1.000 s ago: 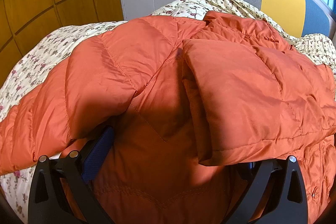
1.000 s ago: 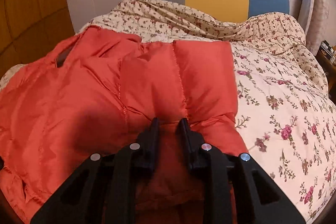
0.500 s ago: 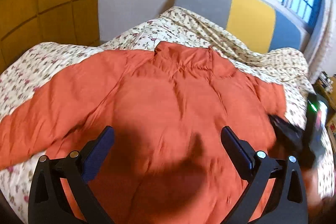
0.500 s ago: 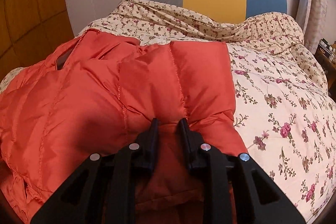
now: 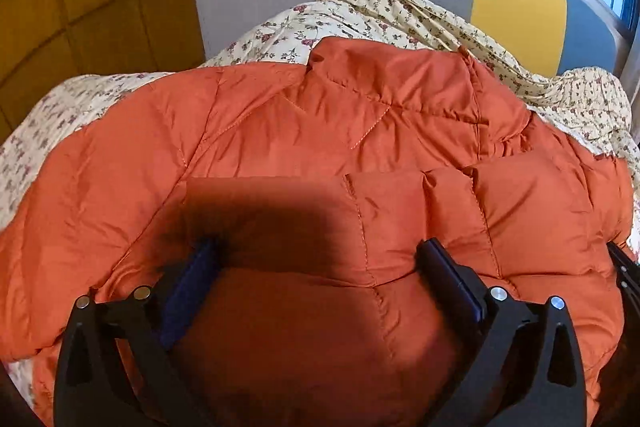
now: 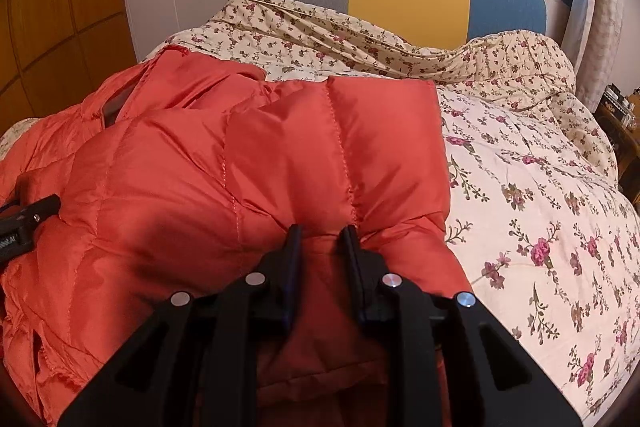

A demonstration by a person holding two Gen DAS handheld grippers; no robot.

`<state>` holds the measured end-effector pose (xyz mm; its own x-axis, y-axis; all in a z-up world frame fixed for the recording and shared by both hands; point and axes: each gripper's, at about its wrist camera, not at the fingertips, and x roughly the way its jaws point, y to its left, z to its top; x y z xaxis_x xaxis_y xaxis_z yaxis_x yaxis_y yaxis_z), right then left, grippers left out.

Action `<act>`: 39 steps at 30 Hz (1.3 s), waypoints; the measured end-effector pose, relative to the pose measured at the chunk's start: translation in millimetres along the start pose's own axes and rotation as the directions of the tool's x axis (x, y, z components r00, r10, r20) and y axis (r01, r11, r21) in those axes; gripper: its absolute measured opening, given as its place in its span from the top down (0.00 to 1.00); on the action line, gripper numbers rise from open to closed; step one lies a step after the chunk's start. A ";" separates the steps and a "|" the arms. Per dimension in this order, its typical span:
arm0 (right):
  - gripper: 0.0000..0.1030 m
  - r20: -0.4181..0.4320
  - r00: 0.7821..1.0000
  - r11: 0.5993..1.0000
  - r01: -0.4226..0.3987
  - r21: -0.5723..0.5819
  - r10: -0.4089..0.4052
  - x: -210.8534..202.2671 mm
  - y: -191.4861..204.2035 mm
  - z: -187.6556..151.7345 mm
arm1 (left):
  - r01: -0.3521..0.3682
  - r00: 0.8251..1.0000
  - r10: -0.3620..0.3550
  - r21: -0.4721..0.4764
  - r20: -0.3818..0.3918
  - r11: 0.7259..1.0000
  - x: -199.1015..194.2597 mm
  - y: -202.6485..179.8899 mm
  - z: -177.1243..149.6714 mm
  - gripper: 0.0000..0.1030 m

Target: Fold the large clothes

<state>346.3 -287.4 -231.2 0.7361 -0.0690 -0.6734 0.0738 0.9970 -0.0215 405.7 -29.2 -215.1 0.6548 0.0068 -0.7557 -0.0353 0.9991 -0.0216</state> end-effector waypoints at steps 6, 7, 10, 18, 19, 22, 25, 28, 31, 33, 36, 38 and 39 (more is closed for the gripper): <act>0.71 0.110 0.992 0.996 -0.063 0.067 0.056 -29.8 -17.7 2.4 | 0.028 0.999 -0.027 0.027 -0.018 0.999 -23.7 5.9 -0.1 0.03; 0.70 0.123 0.991 0.995 -0.070 0.074 0.061 -33.5 -20.4 4.0 | 0.030 1.000 -0.030 0.037 -0.002 0.999 -31.9 8.5 -0.3 0.03; 0.70 0.100 0.994 0.996 -0.058 0.067 0.051 -29.0 -20.9 11.7 | -0.025 0.997 0.019 0.068 0.075 0.997 -47.8 17.9 1.1 0.03; 0.68 -0.010 1.000 0.999 -0.003 0.044 0.004 4.9 -12.4 7.1 | -0.009 1.000 0.010 0.033 -0.028 0.999 -3.4 44.7 -3.8 0.03; 0.68 -0.009 1.000 0.999 -0.004 0.045 0.004 4.7 -13.0 6.1 | -0.013 1.000 0.014 0.037 -0.024 0.999 -4.0 43.7 -5.4 0.03; 0.68 -0.001 1.000 0.999 -0.007 0.052 0.007 3.0 -14.7 4.5 | -0.002 1.000 0.002 0.028 -0.022 1.000 -7.3 46.2 -8.4 0.03; 0.67 0.010 0.999 0.996 -0.036 0.080 0.035 -1.7 -21.1 -2.0 | 0.008 1.000 -0.007 0.019 -0.010 1.000 -17.6 49.3 -16.7 0.03; 0.67 0.023 0.997 0.990 -0.074 0.119 0.071 -9.6 -28.3 -10.5 | 0.031 1.000 -0.031 0.006 -0.002 1.000 -25.5 53.7 -27.6 0.03; 0.67 0.026 0.996 0.986 -0.086 0.142 0.083 -18.5 -32.2 -19.8 | 0.051 0.999 -0.051 -0.010 0.001 0.999 -29.4 56.3 -34.3 0.03; 0.67 0.030 0.997 0.985 -0.081 0.152 0.078 -27.1 -33.4 -28.4 | 0.054 0.999 -0.054 -0.007 0.000 0.999 -33.0 56.2 -39.4 0.03; 0.67 0.030 0.997 0.984 -0.077 0.164 0.073 -36.8 -33.9 -39.1 | 0.057 0.998 -0.057 0.000 -0.001 0.998 -40.7 55.1 -49.0 0.03; 0.67 0.025 0.998 0.985 -0.069 0.161 0.066 -40.0 -32.9 -41.6 | 0.062 0.998 -0.062 0.003 -0.003 0.998 -45.4 55.6 -53.9 0.03; 0.67 0.023 0.998 0.986 -0.064 0.157 0.061 -40.9 -32.0 -42.4 | 0.068 0.998 -0.068 0.001 -0.006 0.998 -48.4 56.6 -56.2 0.03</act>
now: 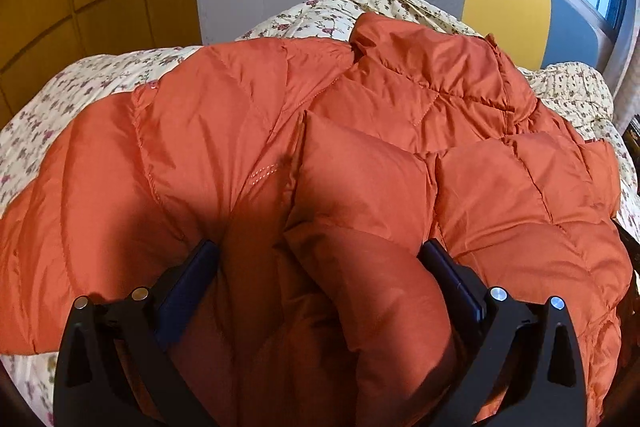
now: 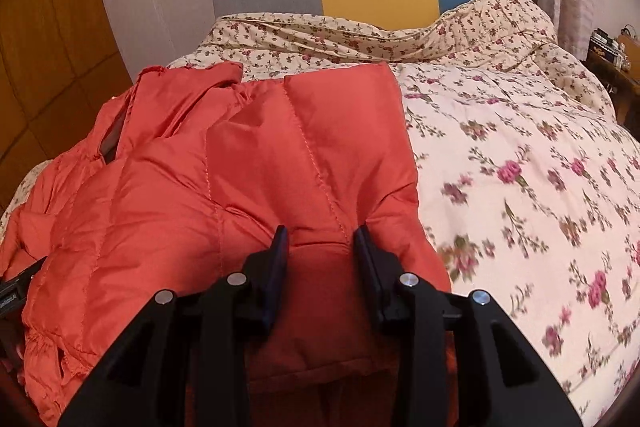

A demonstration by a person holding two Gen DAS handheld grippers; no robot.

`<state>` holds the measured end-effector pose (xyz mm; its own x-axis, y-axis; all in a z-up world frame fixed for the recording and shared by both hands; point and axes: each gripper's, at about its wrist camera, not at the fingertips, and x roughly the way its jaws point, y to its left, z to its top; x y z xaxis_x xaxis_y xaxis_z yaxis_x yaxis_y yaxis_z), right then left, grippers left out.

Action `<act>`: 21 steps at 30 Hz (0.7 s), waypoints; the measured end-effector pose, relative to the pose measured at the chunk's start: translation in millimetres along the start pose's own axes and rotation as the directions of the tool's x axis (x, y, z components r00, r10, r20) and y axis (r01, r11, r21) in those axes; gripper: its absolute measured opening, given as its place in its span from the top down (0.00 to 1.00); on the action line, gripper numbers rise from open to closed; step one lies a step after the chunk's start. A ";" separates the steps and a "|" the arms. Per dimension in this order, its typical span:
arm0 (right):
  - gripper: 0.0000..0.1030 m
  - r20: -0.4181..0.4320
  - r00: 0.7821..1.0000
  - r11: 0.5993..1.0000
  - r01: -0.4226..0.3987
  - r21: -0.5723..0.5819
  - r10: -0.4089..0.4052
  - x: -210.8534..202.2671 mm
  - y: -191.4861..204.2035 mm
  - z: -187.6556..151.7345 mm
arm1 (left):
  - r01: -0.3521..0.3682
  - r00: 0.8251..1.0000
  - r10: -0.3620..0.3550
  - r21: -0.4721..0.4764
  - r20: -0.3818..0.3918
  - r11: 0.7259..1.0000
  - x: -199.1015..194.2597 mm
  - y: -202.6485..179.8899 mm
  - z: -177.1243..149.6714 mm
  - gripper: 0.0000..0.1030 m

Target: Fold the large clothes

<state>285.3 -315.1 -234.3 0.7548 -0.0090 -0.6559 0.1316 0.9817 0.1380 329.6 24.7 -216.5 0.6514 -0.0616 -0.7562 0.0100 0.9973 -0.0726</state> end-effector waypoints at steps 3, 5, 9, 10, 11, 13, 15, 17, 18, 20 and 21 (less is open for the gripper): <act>0.66 -0.002 1.000 1.000 0.009 -0.004 -0.009 0.5 1.1 0.3 | 0.034 0.999 -0.034 -0.019 -0.023 0.999 -7.1 6.6 2.4 0.03; 0.66 -0.002 1.000 1.000 0.011 -0.006 -0.011 0.6 1.6 0.1 | 0.069 0.997 -0.071 -0.056 -0.026 0.996 -22.5 20.1 4.1 0.03; 0.64 -0.002 1.000 1.000 0.024 -0.019 -0.024 0.6 4.2 -0.7 | 0.075 0.997 -0.071 -0.145 0.038 0.987 -59.7 62.7 -1.4 0.03; 0.64 -0.002 1.000 0.999 0.029 -0.023 -0.030 1.2 5.9 -0.5 | 0.048 0.998 -0.040 -0.176 0.050 0.983 -67.9 76.2 -4.2 0.03; 0.64 -0.002 0.999 0.999 0.035 -0.028 -0.035 1.4 7.1 -0.7 | -0.007 0.998 0.020 -0.222 0.056 0.975 -77.4 95.3 -9.0 0.03; 0.64 -0.002 0.999 0.999 0.037 -0.029 -0.037 1.4 8.3 -1.2 | -0.051 0.996 0.072 -0.294 0.060 0.955 -87.3 123.0 -16.8 0.03; 0.64 -0.002 0.999 0.999 0.037 -0.029 -0.037 2.0 8.8 -0.8 | -0.088 0.992 0.118 -0.398 0.052 0.913 -97.8 157.1 -29.7 0.03; 0.64 -0.002 0.999 0.999 0.037 -0.029 -0.038 2.0 9.2 -1.0 | -0.107 0.988 0.147 -0.505 0.040 0.856 -108.1 188.2 -44.7 0.03; 0.64 -0.002 0.999 0.999 0.037 -0.029 -0.037 1.8 8.9 -1.1 | -0.115 0.986 0.165 -0.571 0.036 0.813 -114.5 205.9 -56.2 0.03; 0.64 -0.002 0.999 0.999 0.037 -0.029 -0.037 1.9 8.8 -1.0 | -0.157 0.977 0.215 -0.656 0.008 0.738 -125.8 230.9 -76.4 0.03; 0.64 -0.002 0.999 0.999 0.037 -0.029 -0.037 2.0 8.8 -1.1 | -0.164 0.974 0.226 -0.678 0.003 0.717 -130.4 236.2 -83.1 0.03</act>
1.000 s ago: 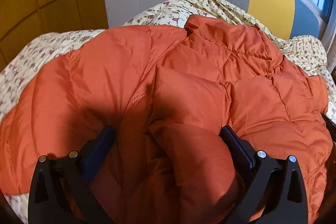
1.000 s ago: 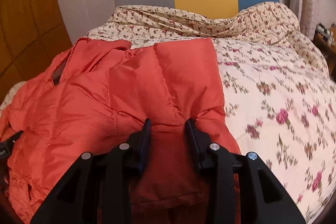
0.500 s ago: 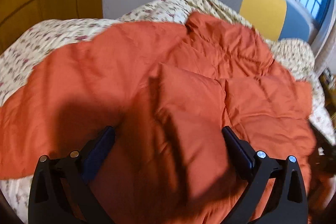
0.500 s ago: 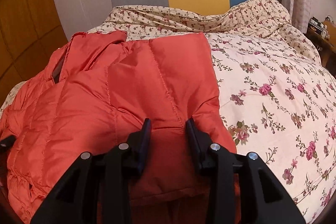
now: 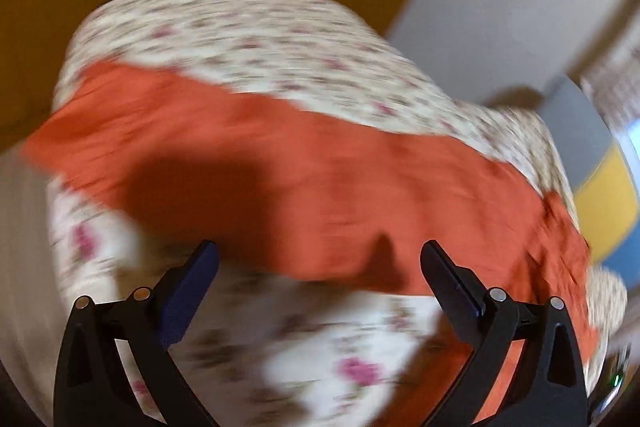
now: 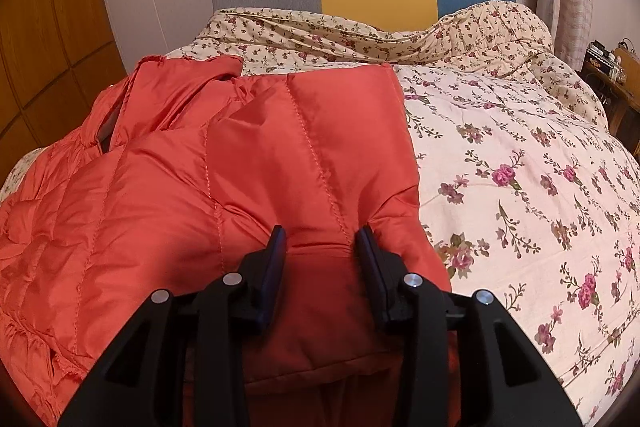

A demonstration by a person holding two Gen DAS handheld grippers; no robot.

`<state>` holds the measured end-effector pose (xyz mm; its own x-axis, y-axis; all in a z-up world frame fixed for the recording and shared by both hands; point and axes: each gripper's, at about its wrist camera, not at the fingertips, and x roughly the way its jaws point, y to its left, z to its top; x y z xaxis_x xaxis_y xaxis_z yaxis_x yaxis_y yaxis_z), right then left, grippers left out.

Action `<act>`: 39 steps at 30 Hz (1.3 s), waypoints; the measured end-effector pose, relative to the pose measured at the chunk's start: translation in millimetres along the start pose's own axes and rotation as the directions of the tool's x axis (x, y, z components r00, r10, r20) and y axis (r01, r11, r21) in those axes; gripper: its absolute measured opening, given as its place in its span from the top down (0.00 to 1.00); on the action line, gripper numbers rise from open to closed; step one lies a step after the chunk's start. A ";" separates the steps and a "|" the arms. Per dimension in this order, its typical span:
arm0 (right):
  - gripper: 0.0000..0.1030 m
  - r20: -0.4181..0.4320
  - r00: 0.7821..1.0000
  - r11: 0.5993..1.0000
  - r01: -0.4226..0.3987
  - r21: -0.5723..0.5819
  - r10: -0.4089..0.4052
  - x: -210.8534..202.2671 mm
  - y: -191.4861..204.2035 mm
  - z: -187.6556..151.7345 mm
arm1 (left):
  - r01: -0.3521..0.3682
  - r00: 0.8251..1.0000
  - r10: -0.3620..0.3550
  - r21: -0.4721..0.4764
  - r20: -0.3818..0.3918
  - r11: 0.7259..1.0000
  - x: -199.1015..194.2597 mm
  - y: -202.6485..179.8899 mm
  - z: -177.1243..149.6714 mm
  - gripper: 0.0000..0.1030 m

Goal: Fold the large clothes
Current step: 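Grasp the other sleeve cuff with the left tool and lift it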

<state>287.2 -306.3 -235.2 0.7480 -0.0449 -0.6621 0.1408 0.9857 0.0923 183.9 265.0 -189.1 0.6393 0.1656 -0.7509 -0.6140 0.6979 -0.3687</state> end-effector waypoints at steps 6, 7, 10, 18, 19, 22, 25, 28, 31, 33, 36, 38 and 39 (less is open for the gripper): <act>0.64 0.001 1.000 1.000 0.000 0.000 0.000 0.0 0.0 -0.1 | -0.036 0.998 0.048 -0.237 0.049 0.971 -5.6 67.6 4.3 0.04; 0.63 0.001 1.000 1.000 0.001 0.000 -0.001 0.0 -0.4 0.1 | -0.018 0.997 0.036 -0.262 0.064 0.965 -4.9 72.9 8.9 0.04; 0.63 0.000 1.000 1.000 0.000 -0.001 0.000 -0.1 -0.8 -0.1 | 0.016 0.996 0.012 -0.311 0.090 0.950 1.0 81.7 28.1 0.07; 0.63 0.001 1.000 1.000 -0.002 0.001 0.002 -0.2 -0.9 -0.7 | 0.053 0.990 0.013 -0.453 0.142 0.890 19.7 95.1 59.9 0.74; 0.63 0.001 1.000 1.000 -0.001 0.000 0.001 0.1 -1.0 -0.5 | 0.078 0.988 -0.009 -0.444 0.155 0.893 19.1 91.4 62.5 0.79; 0.63 0.001 1.000 1.000 -0.001 0.001 0.001 0.1 -1.1 -0.5 | 0.096 0.970 -0.011 -0.344 0.241 0.934 1.9 62.8 67.5 0.79; 0.63 0.001 1.000 1.000 -0.001 0.001 0.001 0.3 -1.0 -0.4 | 0.131 0.941 -0.060 -0.196 0.333 0.972 -18.4 27.2 66.1 0.79; 0.63 0.001 1.000 1.000 -0.001 0.001 0.001 0.4 -1.1 -0.3 | 0.147 0.897 -0.126 -0.017 0.423 0.989 -43.4 -17.5 56.3 0.79; 0.63 0.001 1.000 1.000 -0.003 0.002 0.003 0.1 -1.2 -0.6 | 0.165 0.869 -0.216 0.151 0.445 0.975 -59.3 -62.3 41.7 0.79; 0.63 0.001 1.000 1.000 -0.003 0.002 0.003 -0.1 -1.1 -0.7 | 0.177 0.857 -0.265 0.230 0.442 0.957 -64.9 -85.7 31.3 0.79; 0.63 0.001 1.000 1.000 -0.002 0.002 0.002 0.0 -1.8 -0.6 | 0.188 0.844 -0.330 0.344 0.422 0.920 -68.6 -120.7 12.9 0.79; 0.63 0.002 1.000 1.000 -0.004 0.003 0.004 -0.1 -1.6 -0.9 | 0.194 0.835 -0.372 0.414 0.406 0.889 -70.8 -140.9 -1.5 0.79; 0.63 0.002 1.000 1.000 -0.003 0.003 0.003 0.1 -1.9 -0.7 | 0.196 0.829 -0.396 0.458 0.396 0.867 -72.6 -153.3 -11.7 0.79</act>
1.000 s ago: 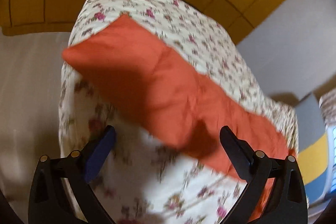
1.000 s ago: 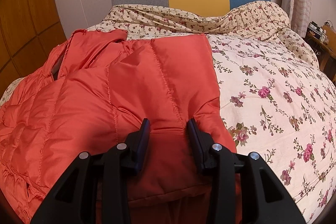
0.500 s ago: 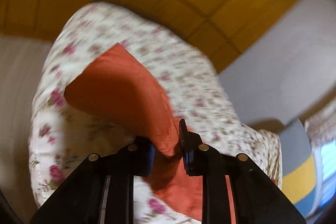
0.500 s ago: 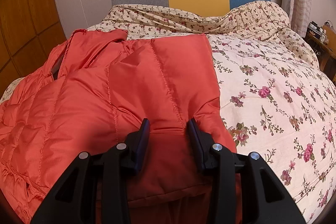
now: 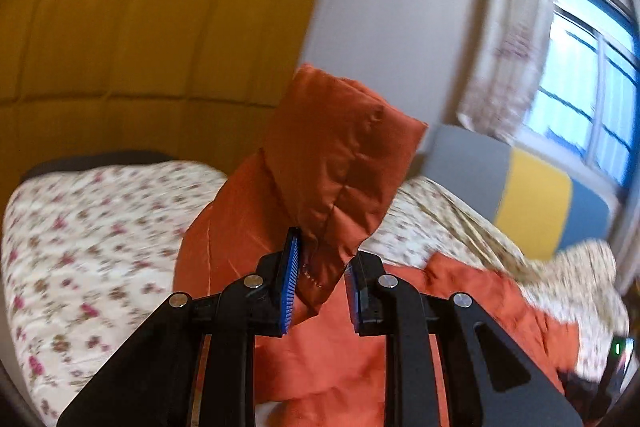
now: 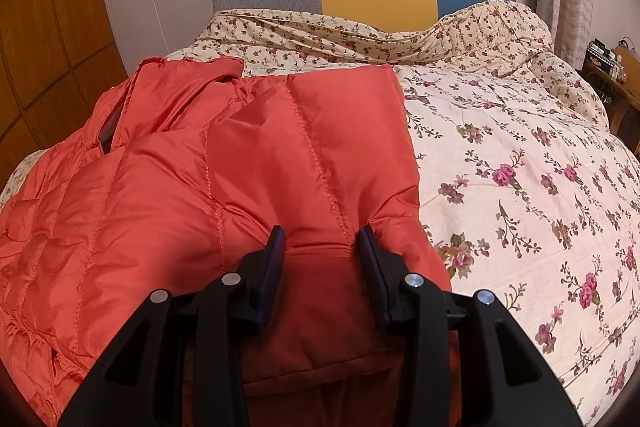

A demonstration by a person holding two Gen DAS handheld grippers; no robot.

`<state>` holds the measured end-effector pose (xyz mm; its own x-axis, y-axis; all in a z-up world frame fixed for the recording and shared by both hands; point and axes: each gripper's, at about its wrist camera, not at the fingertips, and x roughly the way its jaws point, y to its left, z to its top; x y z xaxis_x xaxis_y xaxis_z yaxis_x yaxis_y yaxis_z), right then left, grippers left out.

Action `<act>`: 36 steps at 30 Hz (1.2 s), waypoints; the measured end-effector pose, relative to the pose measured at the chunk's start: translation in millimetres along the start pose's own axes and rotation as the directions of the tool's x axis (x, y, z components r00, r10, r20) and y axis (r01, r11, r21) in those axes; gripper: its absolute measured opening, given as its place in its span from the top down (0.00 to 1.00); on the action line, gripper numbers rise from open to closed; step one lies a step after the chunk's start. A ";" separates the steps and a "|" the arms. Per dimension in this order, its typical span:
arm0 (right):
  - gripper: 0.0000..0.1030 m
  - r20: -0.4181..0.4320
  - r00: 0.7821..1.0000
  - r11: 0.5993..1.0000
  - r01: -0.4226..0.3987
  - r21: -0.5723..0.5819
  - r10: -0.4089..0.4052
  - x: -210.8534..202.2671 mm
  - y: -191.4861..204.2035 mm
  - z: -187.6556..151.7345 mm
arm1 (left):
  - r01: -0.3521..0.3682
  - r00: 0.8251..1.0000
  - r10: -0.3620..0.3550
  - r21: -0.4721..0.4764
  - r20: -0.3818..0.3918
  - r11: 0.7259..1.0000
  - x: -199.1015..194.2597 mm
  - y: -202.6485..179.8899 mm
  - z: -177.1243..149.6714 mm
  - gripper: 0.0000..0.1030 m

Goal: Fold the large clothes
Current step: 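Grasp the other sleeve cuff with the left tool and lift it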

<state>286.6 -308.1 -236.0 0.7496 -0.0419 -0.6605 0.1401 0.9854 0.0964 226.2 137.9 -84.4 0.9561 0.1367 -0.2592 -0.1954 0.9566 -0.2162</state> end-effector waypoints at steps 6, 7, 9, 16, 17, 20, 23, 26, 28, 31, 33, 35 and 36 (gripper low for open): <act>0.63 0.001 1.000 1.000 -0.003 0.003 0.003 0.5 1.5 -0.3 | 0.134 0.991 -0.134 0.166 -0.011 0.977 -3.1 -73.8 -21.0 0.79; 0.63 0.000 1.000 1.000 -0.003 0.002 0.003 0.5 0.8 -0.2 | 0.154 0.988 -0.154 0.191 -0.018 0.969 -4.3 -86.5 -25.4 0.79; 0.63 0.000 1.000 1.000 -0.005 0.004 0.005 0.8 1.7 -0.2 | 0.184 0.983 -0.181 0.237 -0.034 0.954 -4.4 -106.0 -33.7 0.79; 0.62 0.001 1.000 1.000 -0.008 0.007 0.008 1.0 1.0 -0.1 | 0.270 0.963 -0.250 0.353 -0.103 0.896 5.2 -165.3 -62.7 0.79; 0.62 0.001 1.000 1.000 -0.009 0.007 0.009 0.9 0.6 -0.2 | 0.277 0.961 -0.253 0.357 -0.113 0.892 7.4 -169.5 -65.7 0.79; 0.62 0.002 1.000 1.000 -0.013 0.012 0.013 1.3 1.4 -0.2 | 0.318 0.947 -0.279 0.368 -0.157 0.874 16.3 -194.5 -77.0 0.79; 0.62 0.002 1.000 1.000 -0.017 0.014 0.017 1.2 -1.4 0.3 | 0.351 0.936 -0.306 0.397 -0.173 0.848 21.8 -215.2 -84.6 0.79; 0.62 0.004 1.000 1.000 -0.021 0.018 0.021 1.4 -1.3 0.3 | 0.390 0.921 -0.338 0.420 -0.195 0.820 30.2 -240.0 -91.0 0.79; 0.62 0.006 1.000 0.999 -0.027 0.026 0.027 1.0 -3.5 -0.1 | 0.407 0.913 -0.349 0.424 -0.211 0.809 35.6 -252.5 -94.4 0.79; 0.62 0.009 0.999 0.999 -0.031 0.033 0.031 1.5 -2.5 0.1 | 0.437 0.898 -0.364 0.399 -0.248 0.806 46.9 -265.4 -99.1 0.79; 0.62 0.009 0.999 0.999 -0.036 0.038 0.036 1.1 -3.9 0.0 | 0.459 0.885 -0.374 0.383 -0.278 0.802 52.2 -268.3 -104.0 0.79; 0.62 0.010 0.999 0.998 -0.043 0.044 0.043 -1.2 -7.8 -1.9 | 0.473 0.875 -0.375 0.376 -0.306 0.797 57.7 -270.0 -110.5 0.79; 0.62 0.010 0.999 0.998 -0.046 0.047 0.046 -0.6 -6.9 -1.6 | 0.486 0.865 -0.375 0.368 -0.333 0.793 63.1 -272.3 -115.3 0.79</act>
<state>284.1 -314.5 -237.5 0.7616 0.0017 -0.6480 0.1354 0.9775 0.1617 314.5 -143.7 -150.4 0.8279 -0.3265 -0.4561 0.3896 0.9197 0.0489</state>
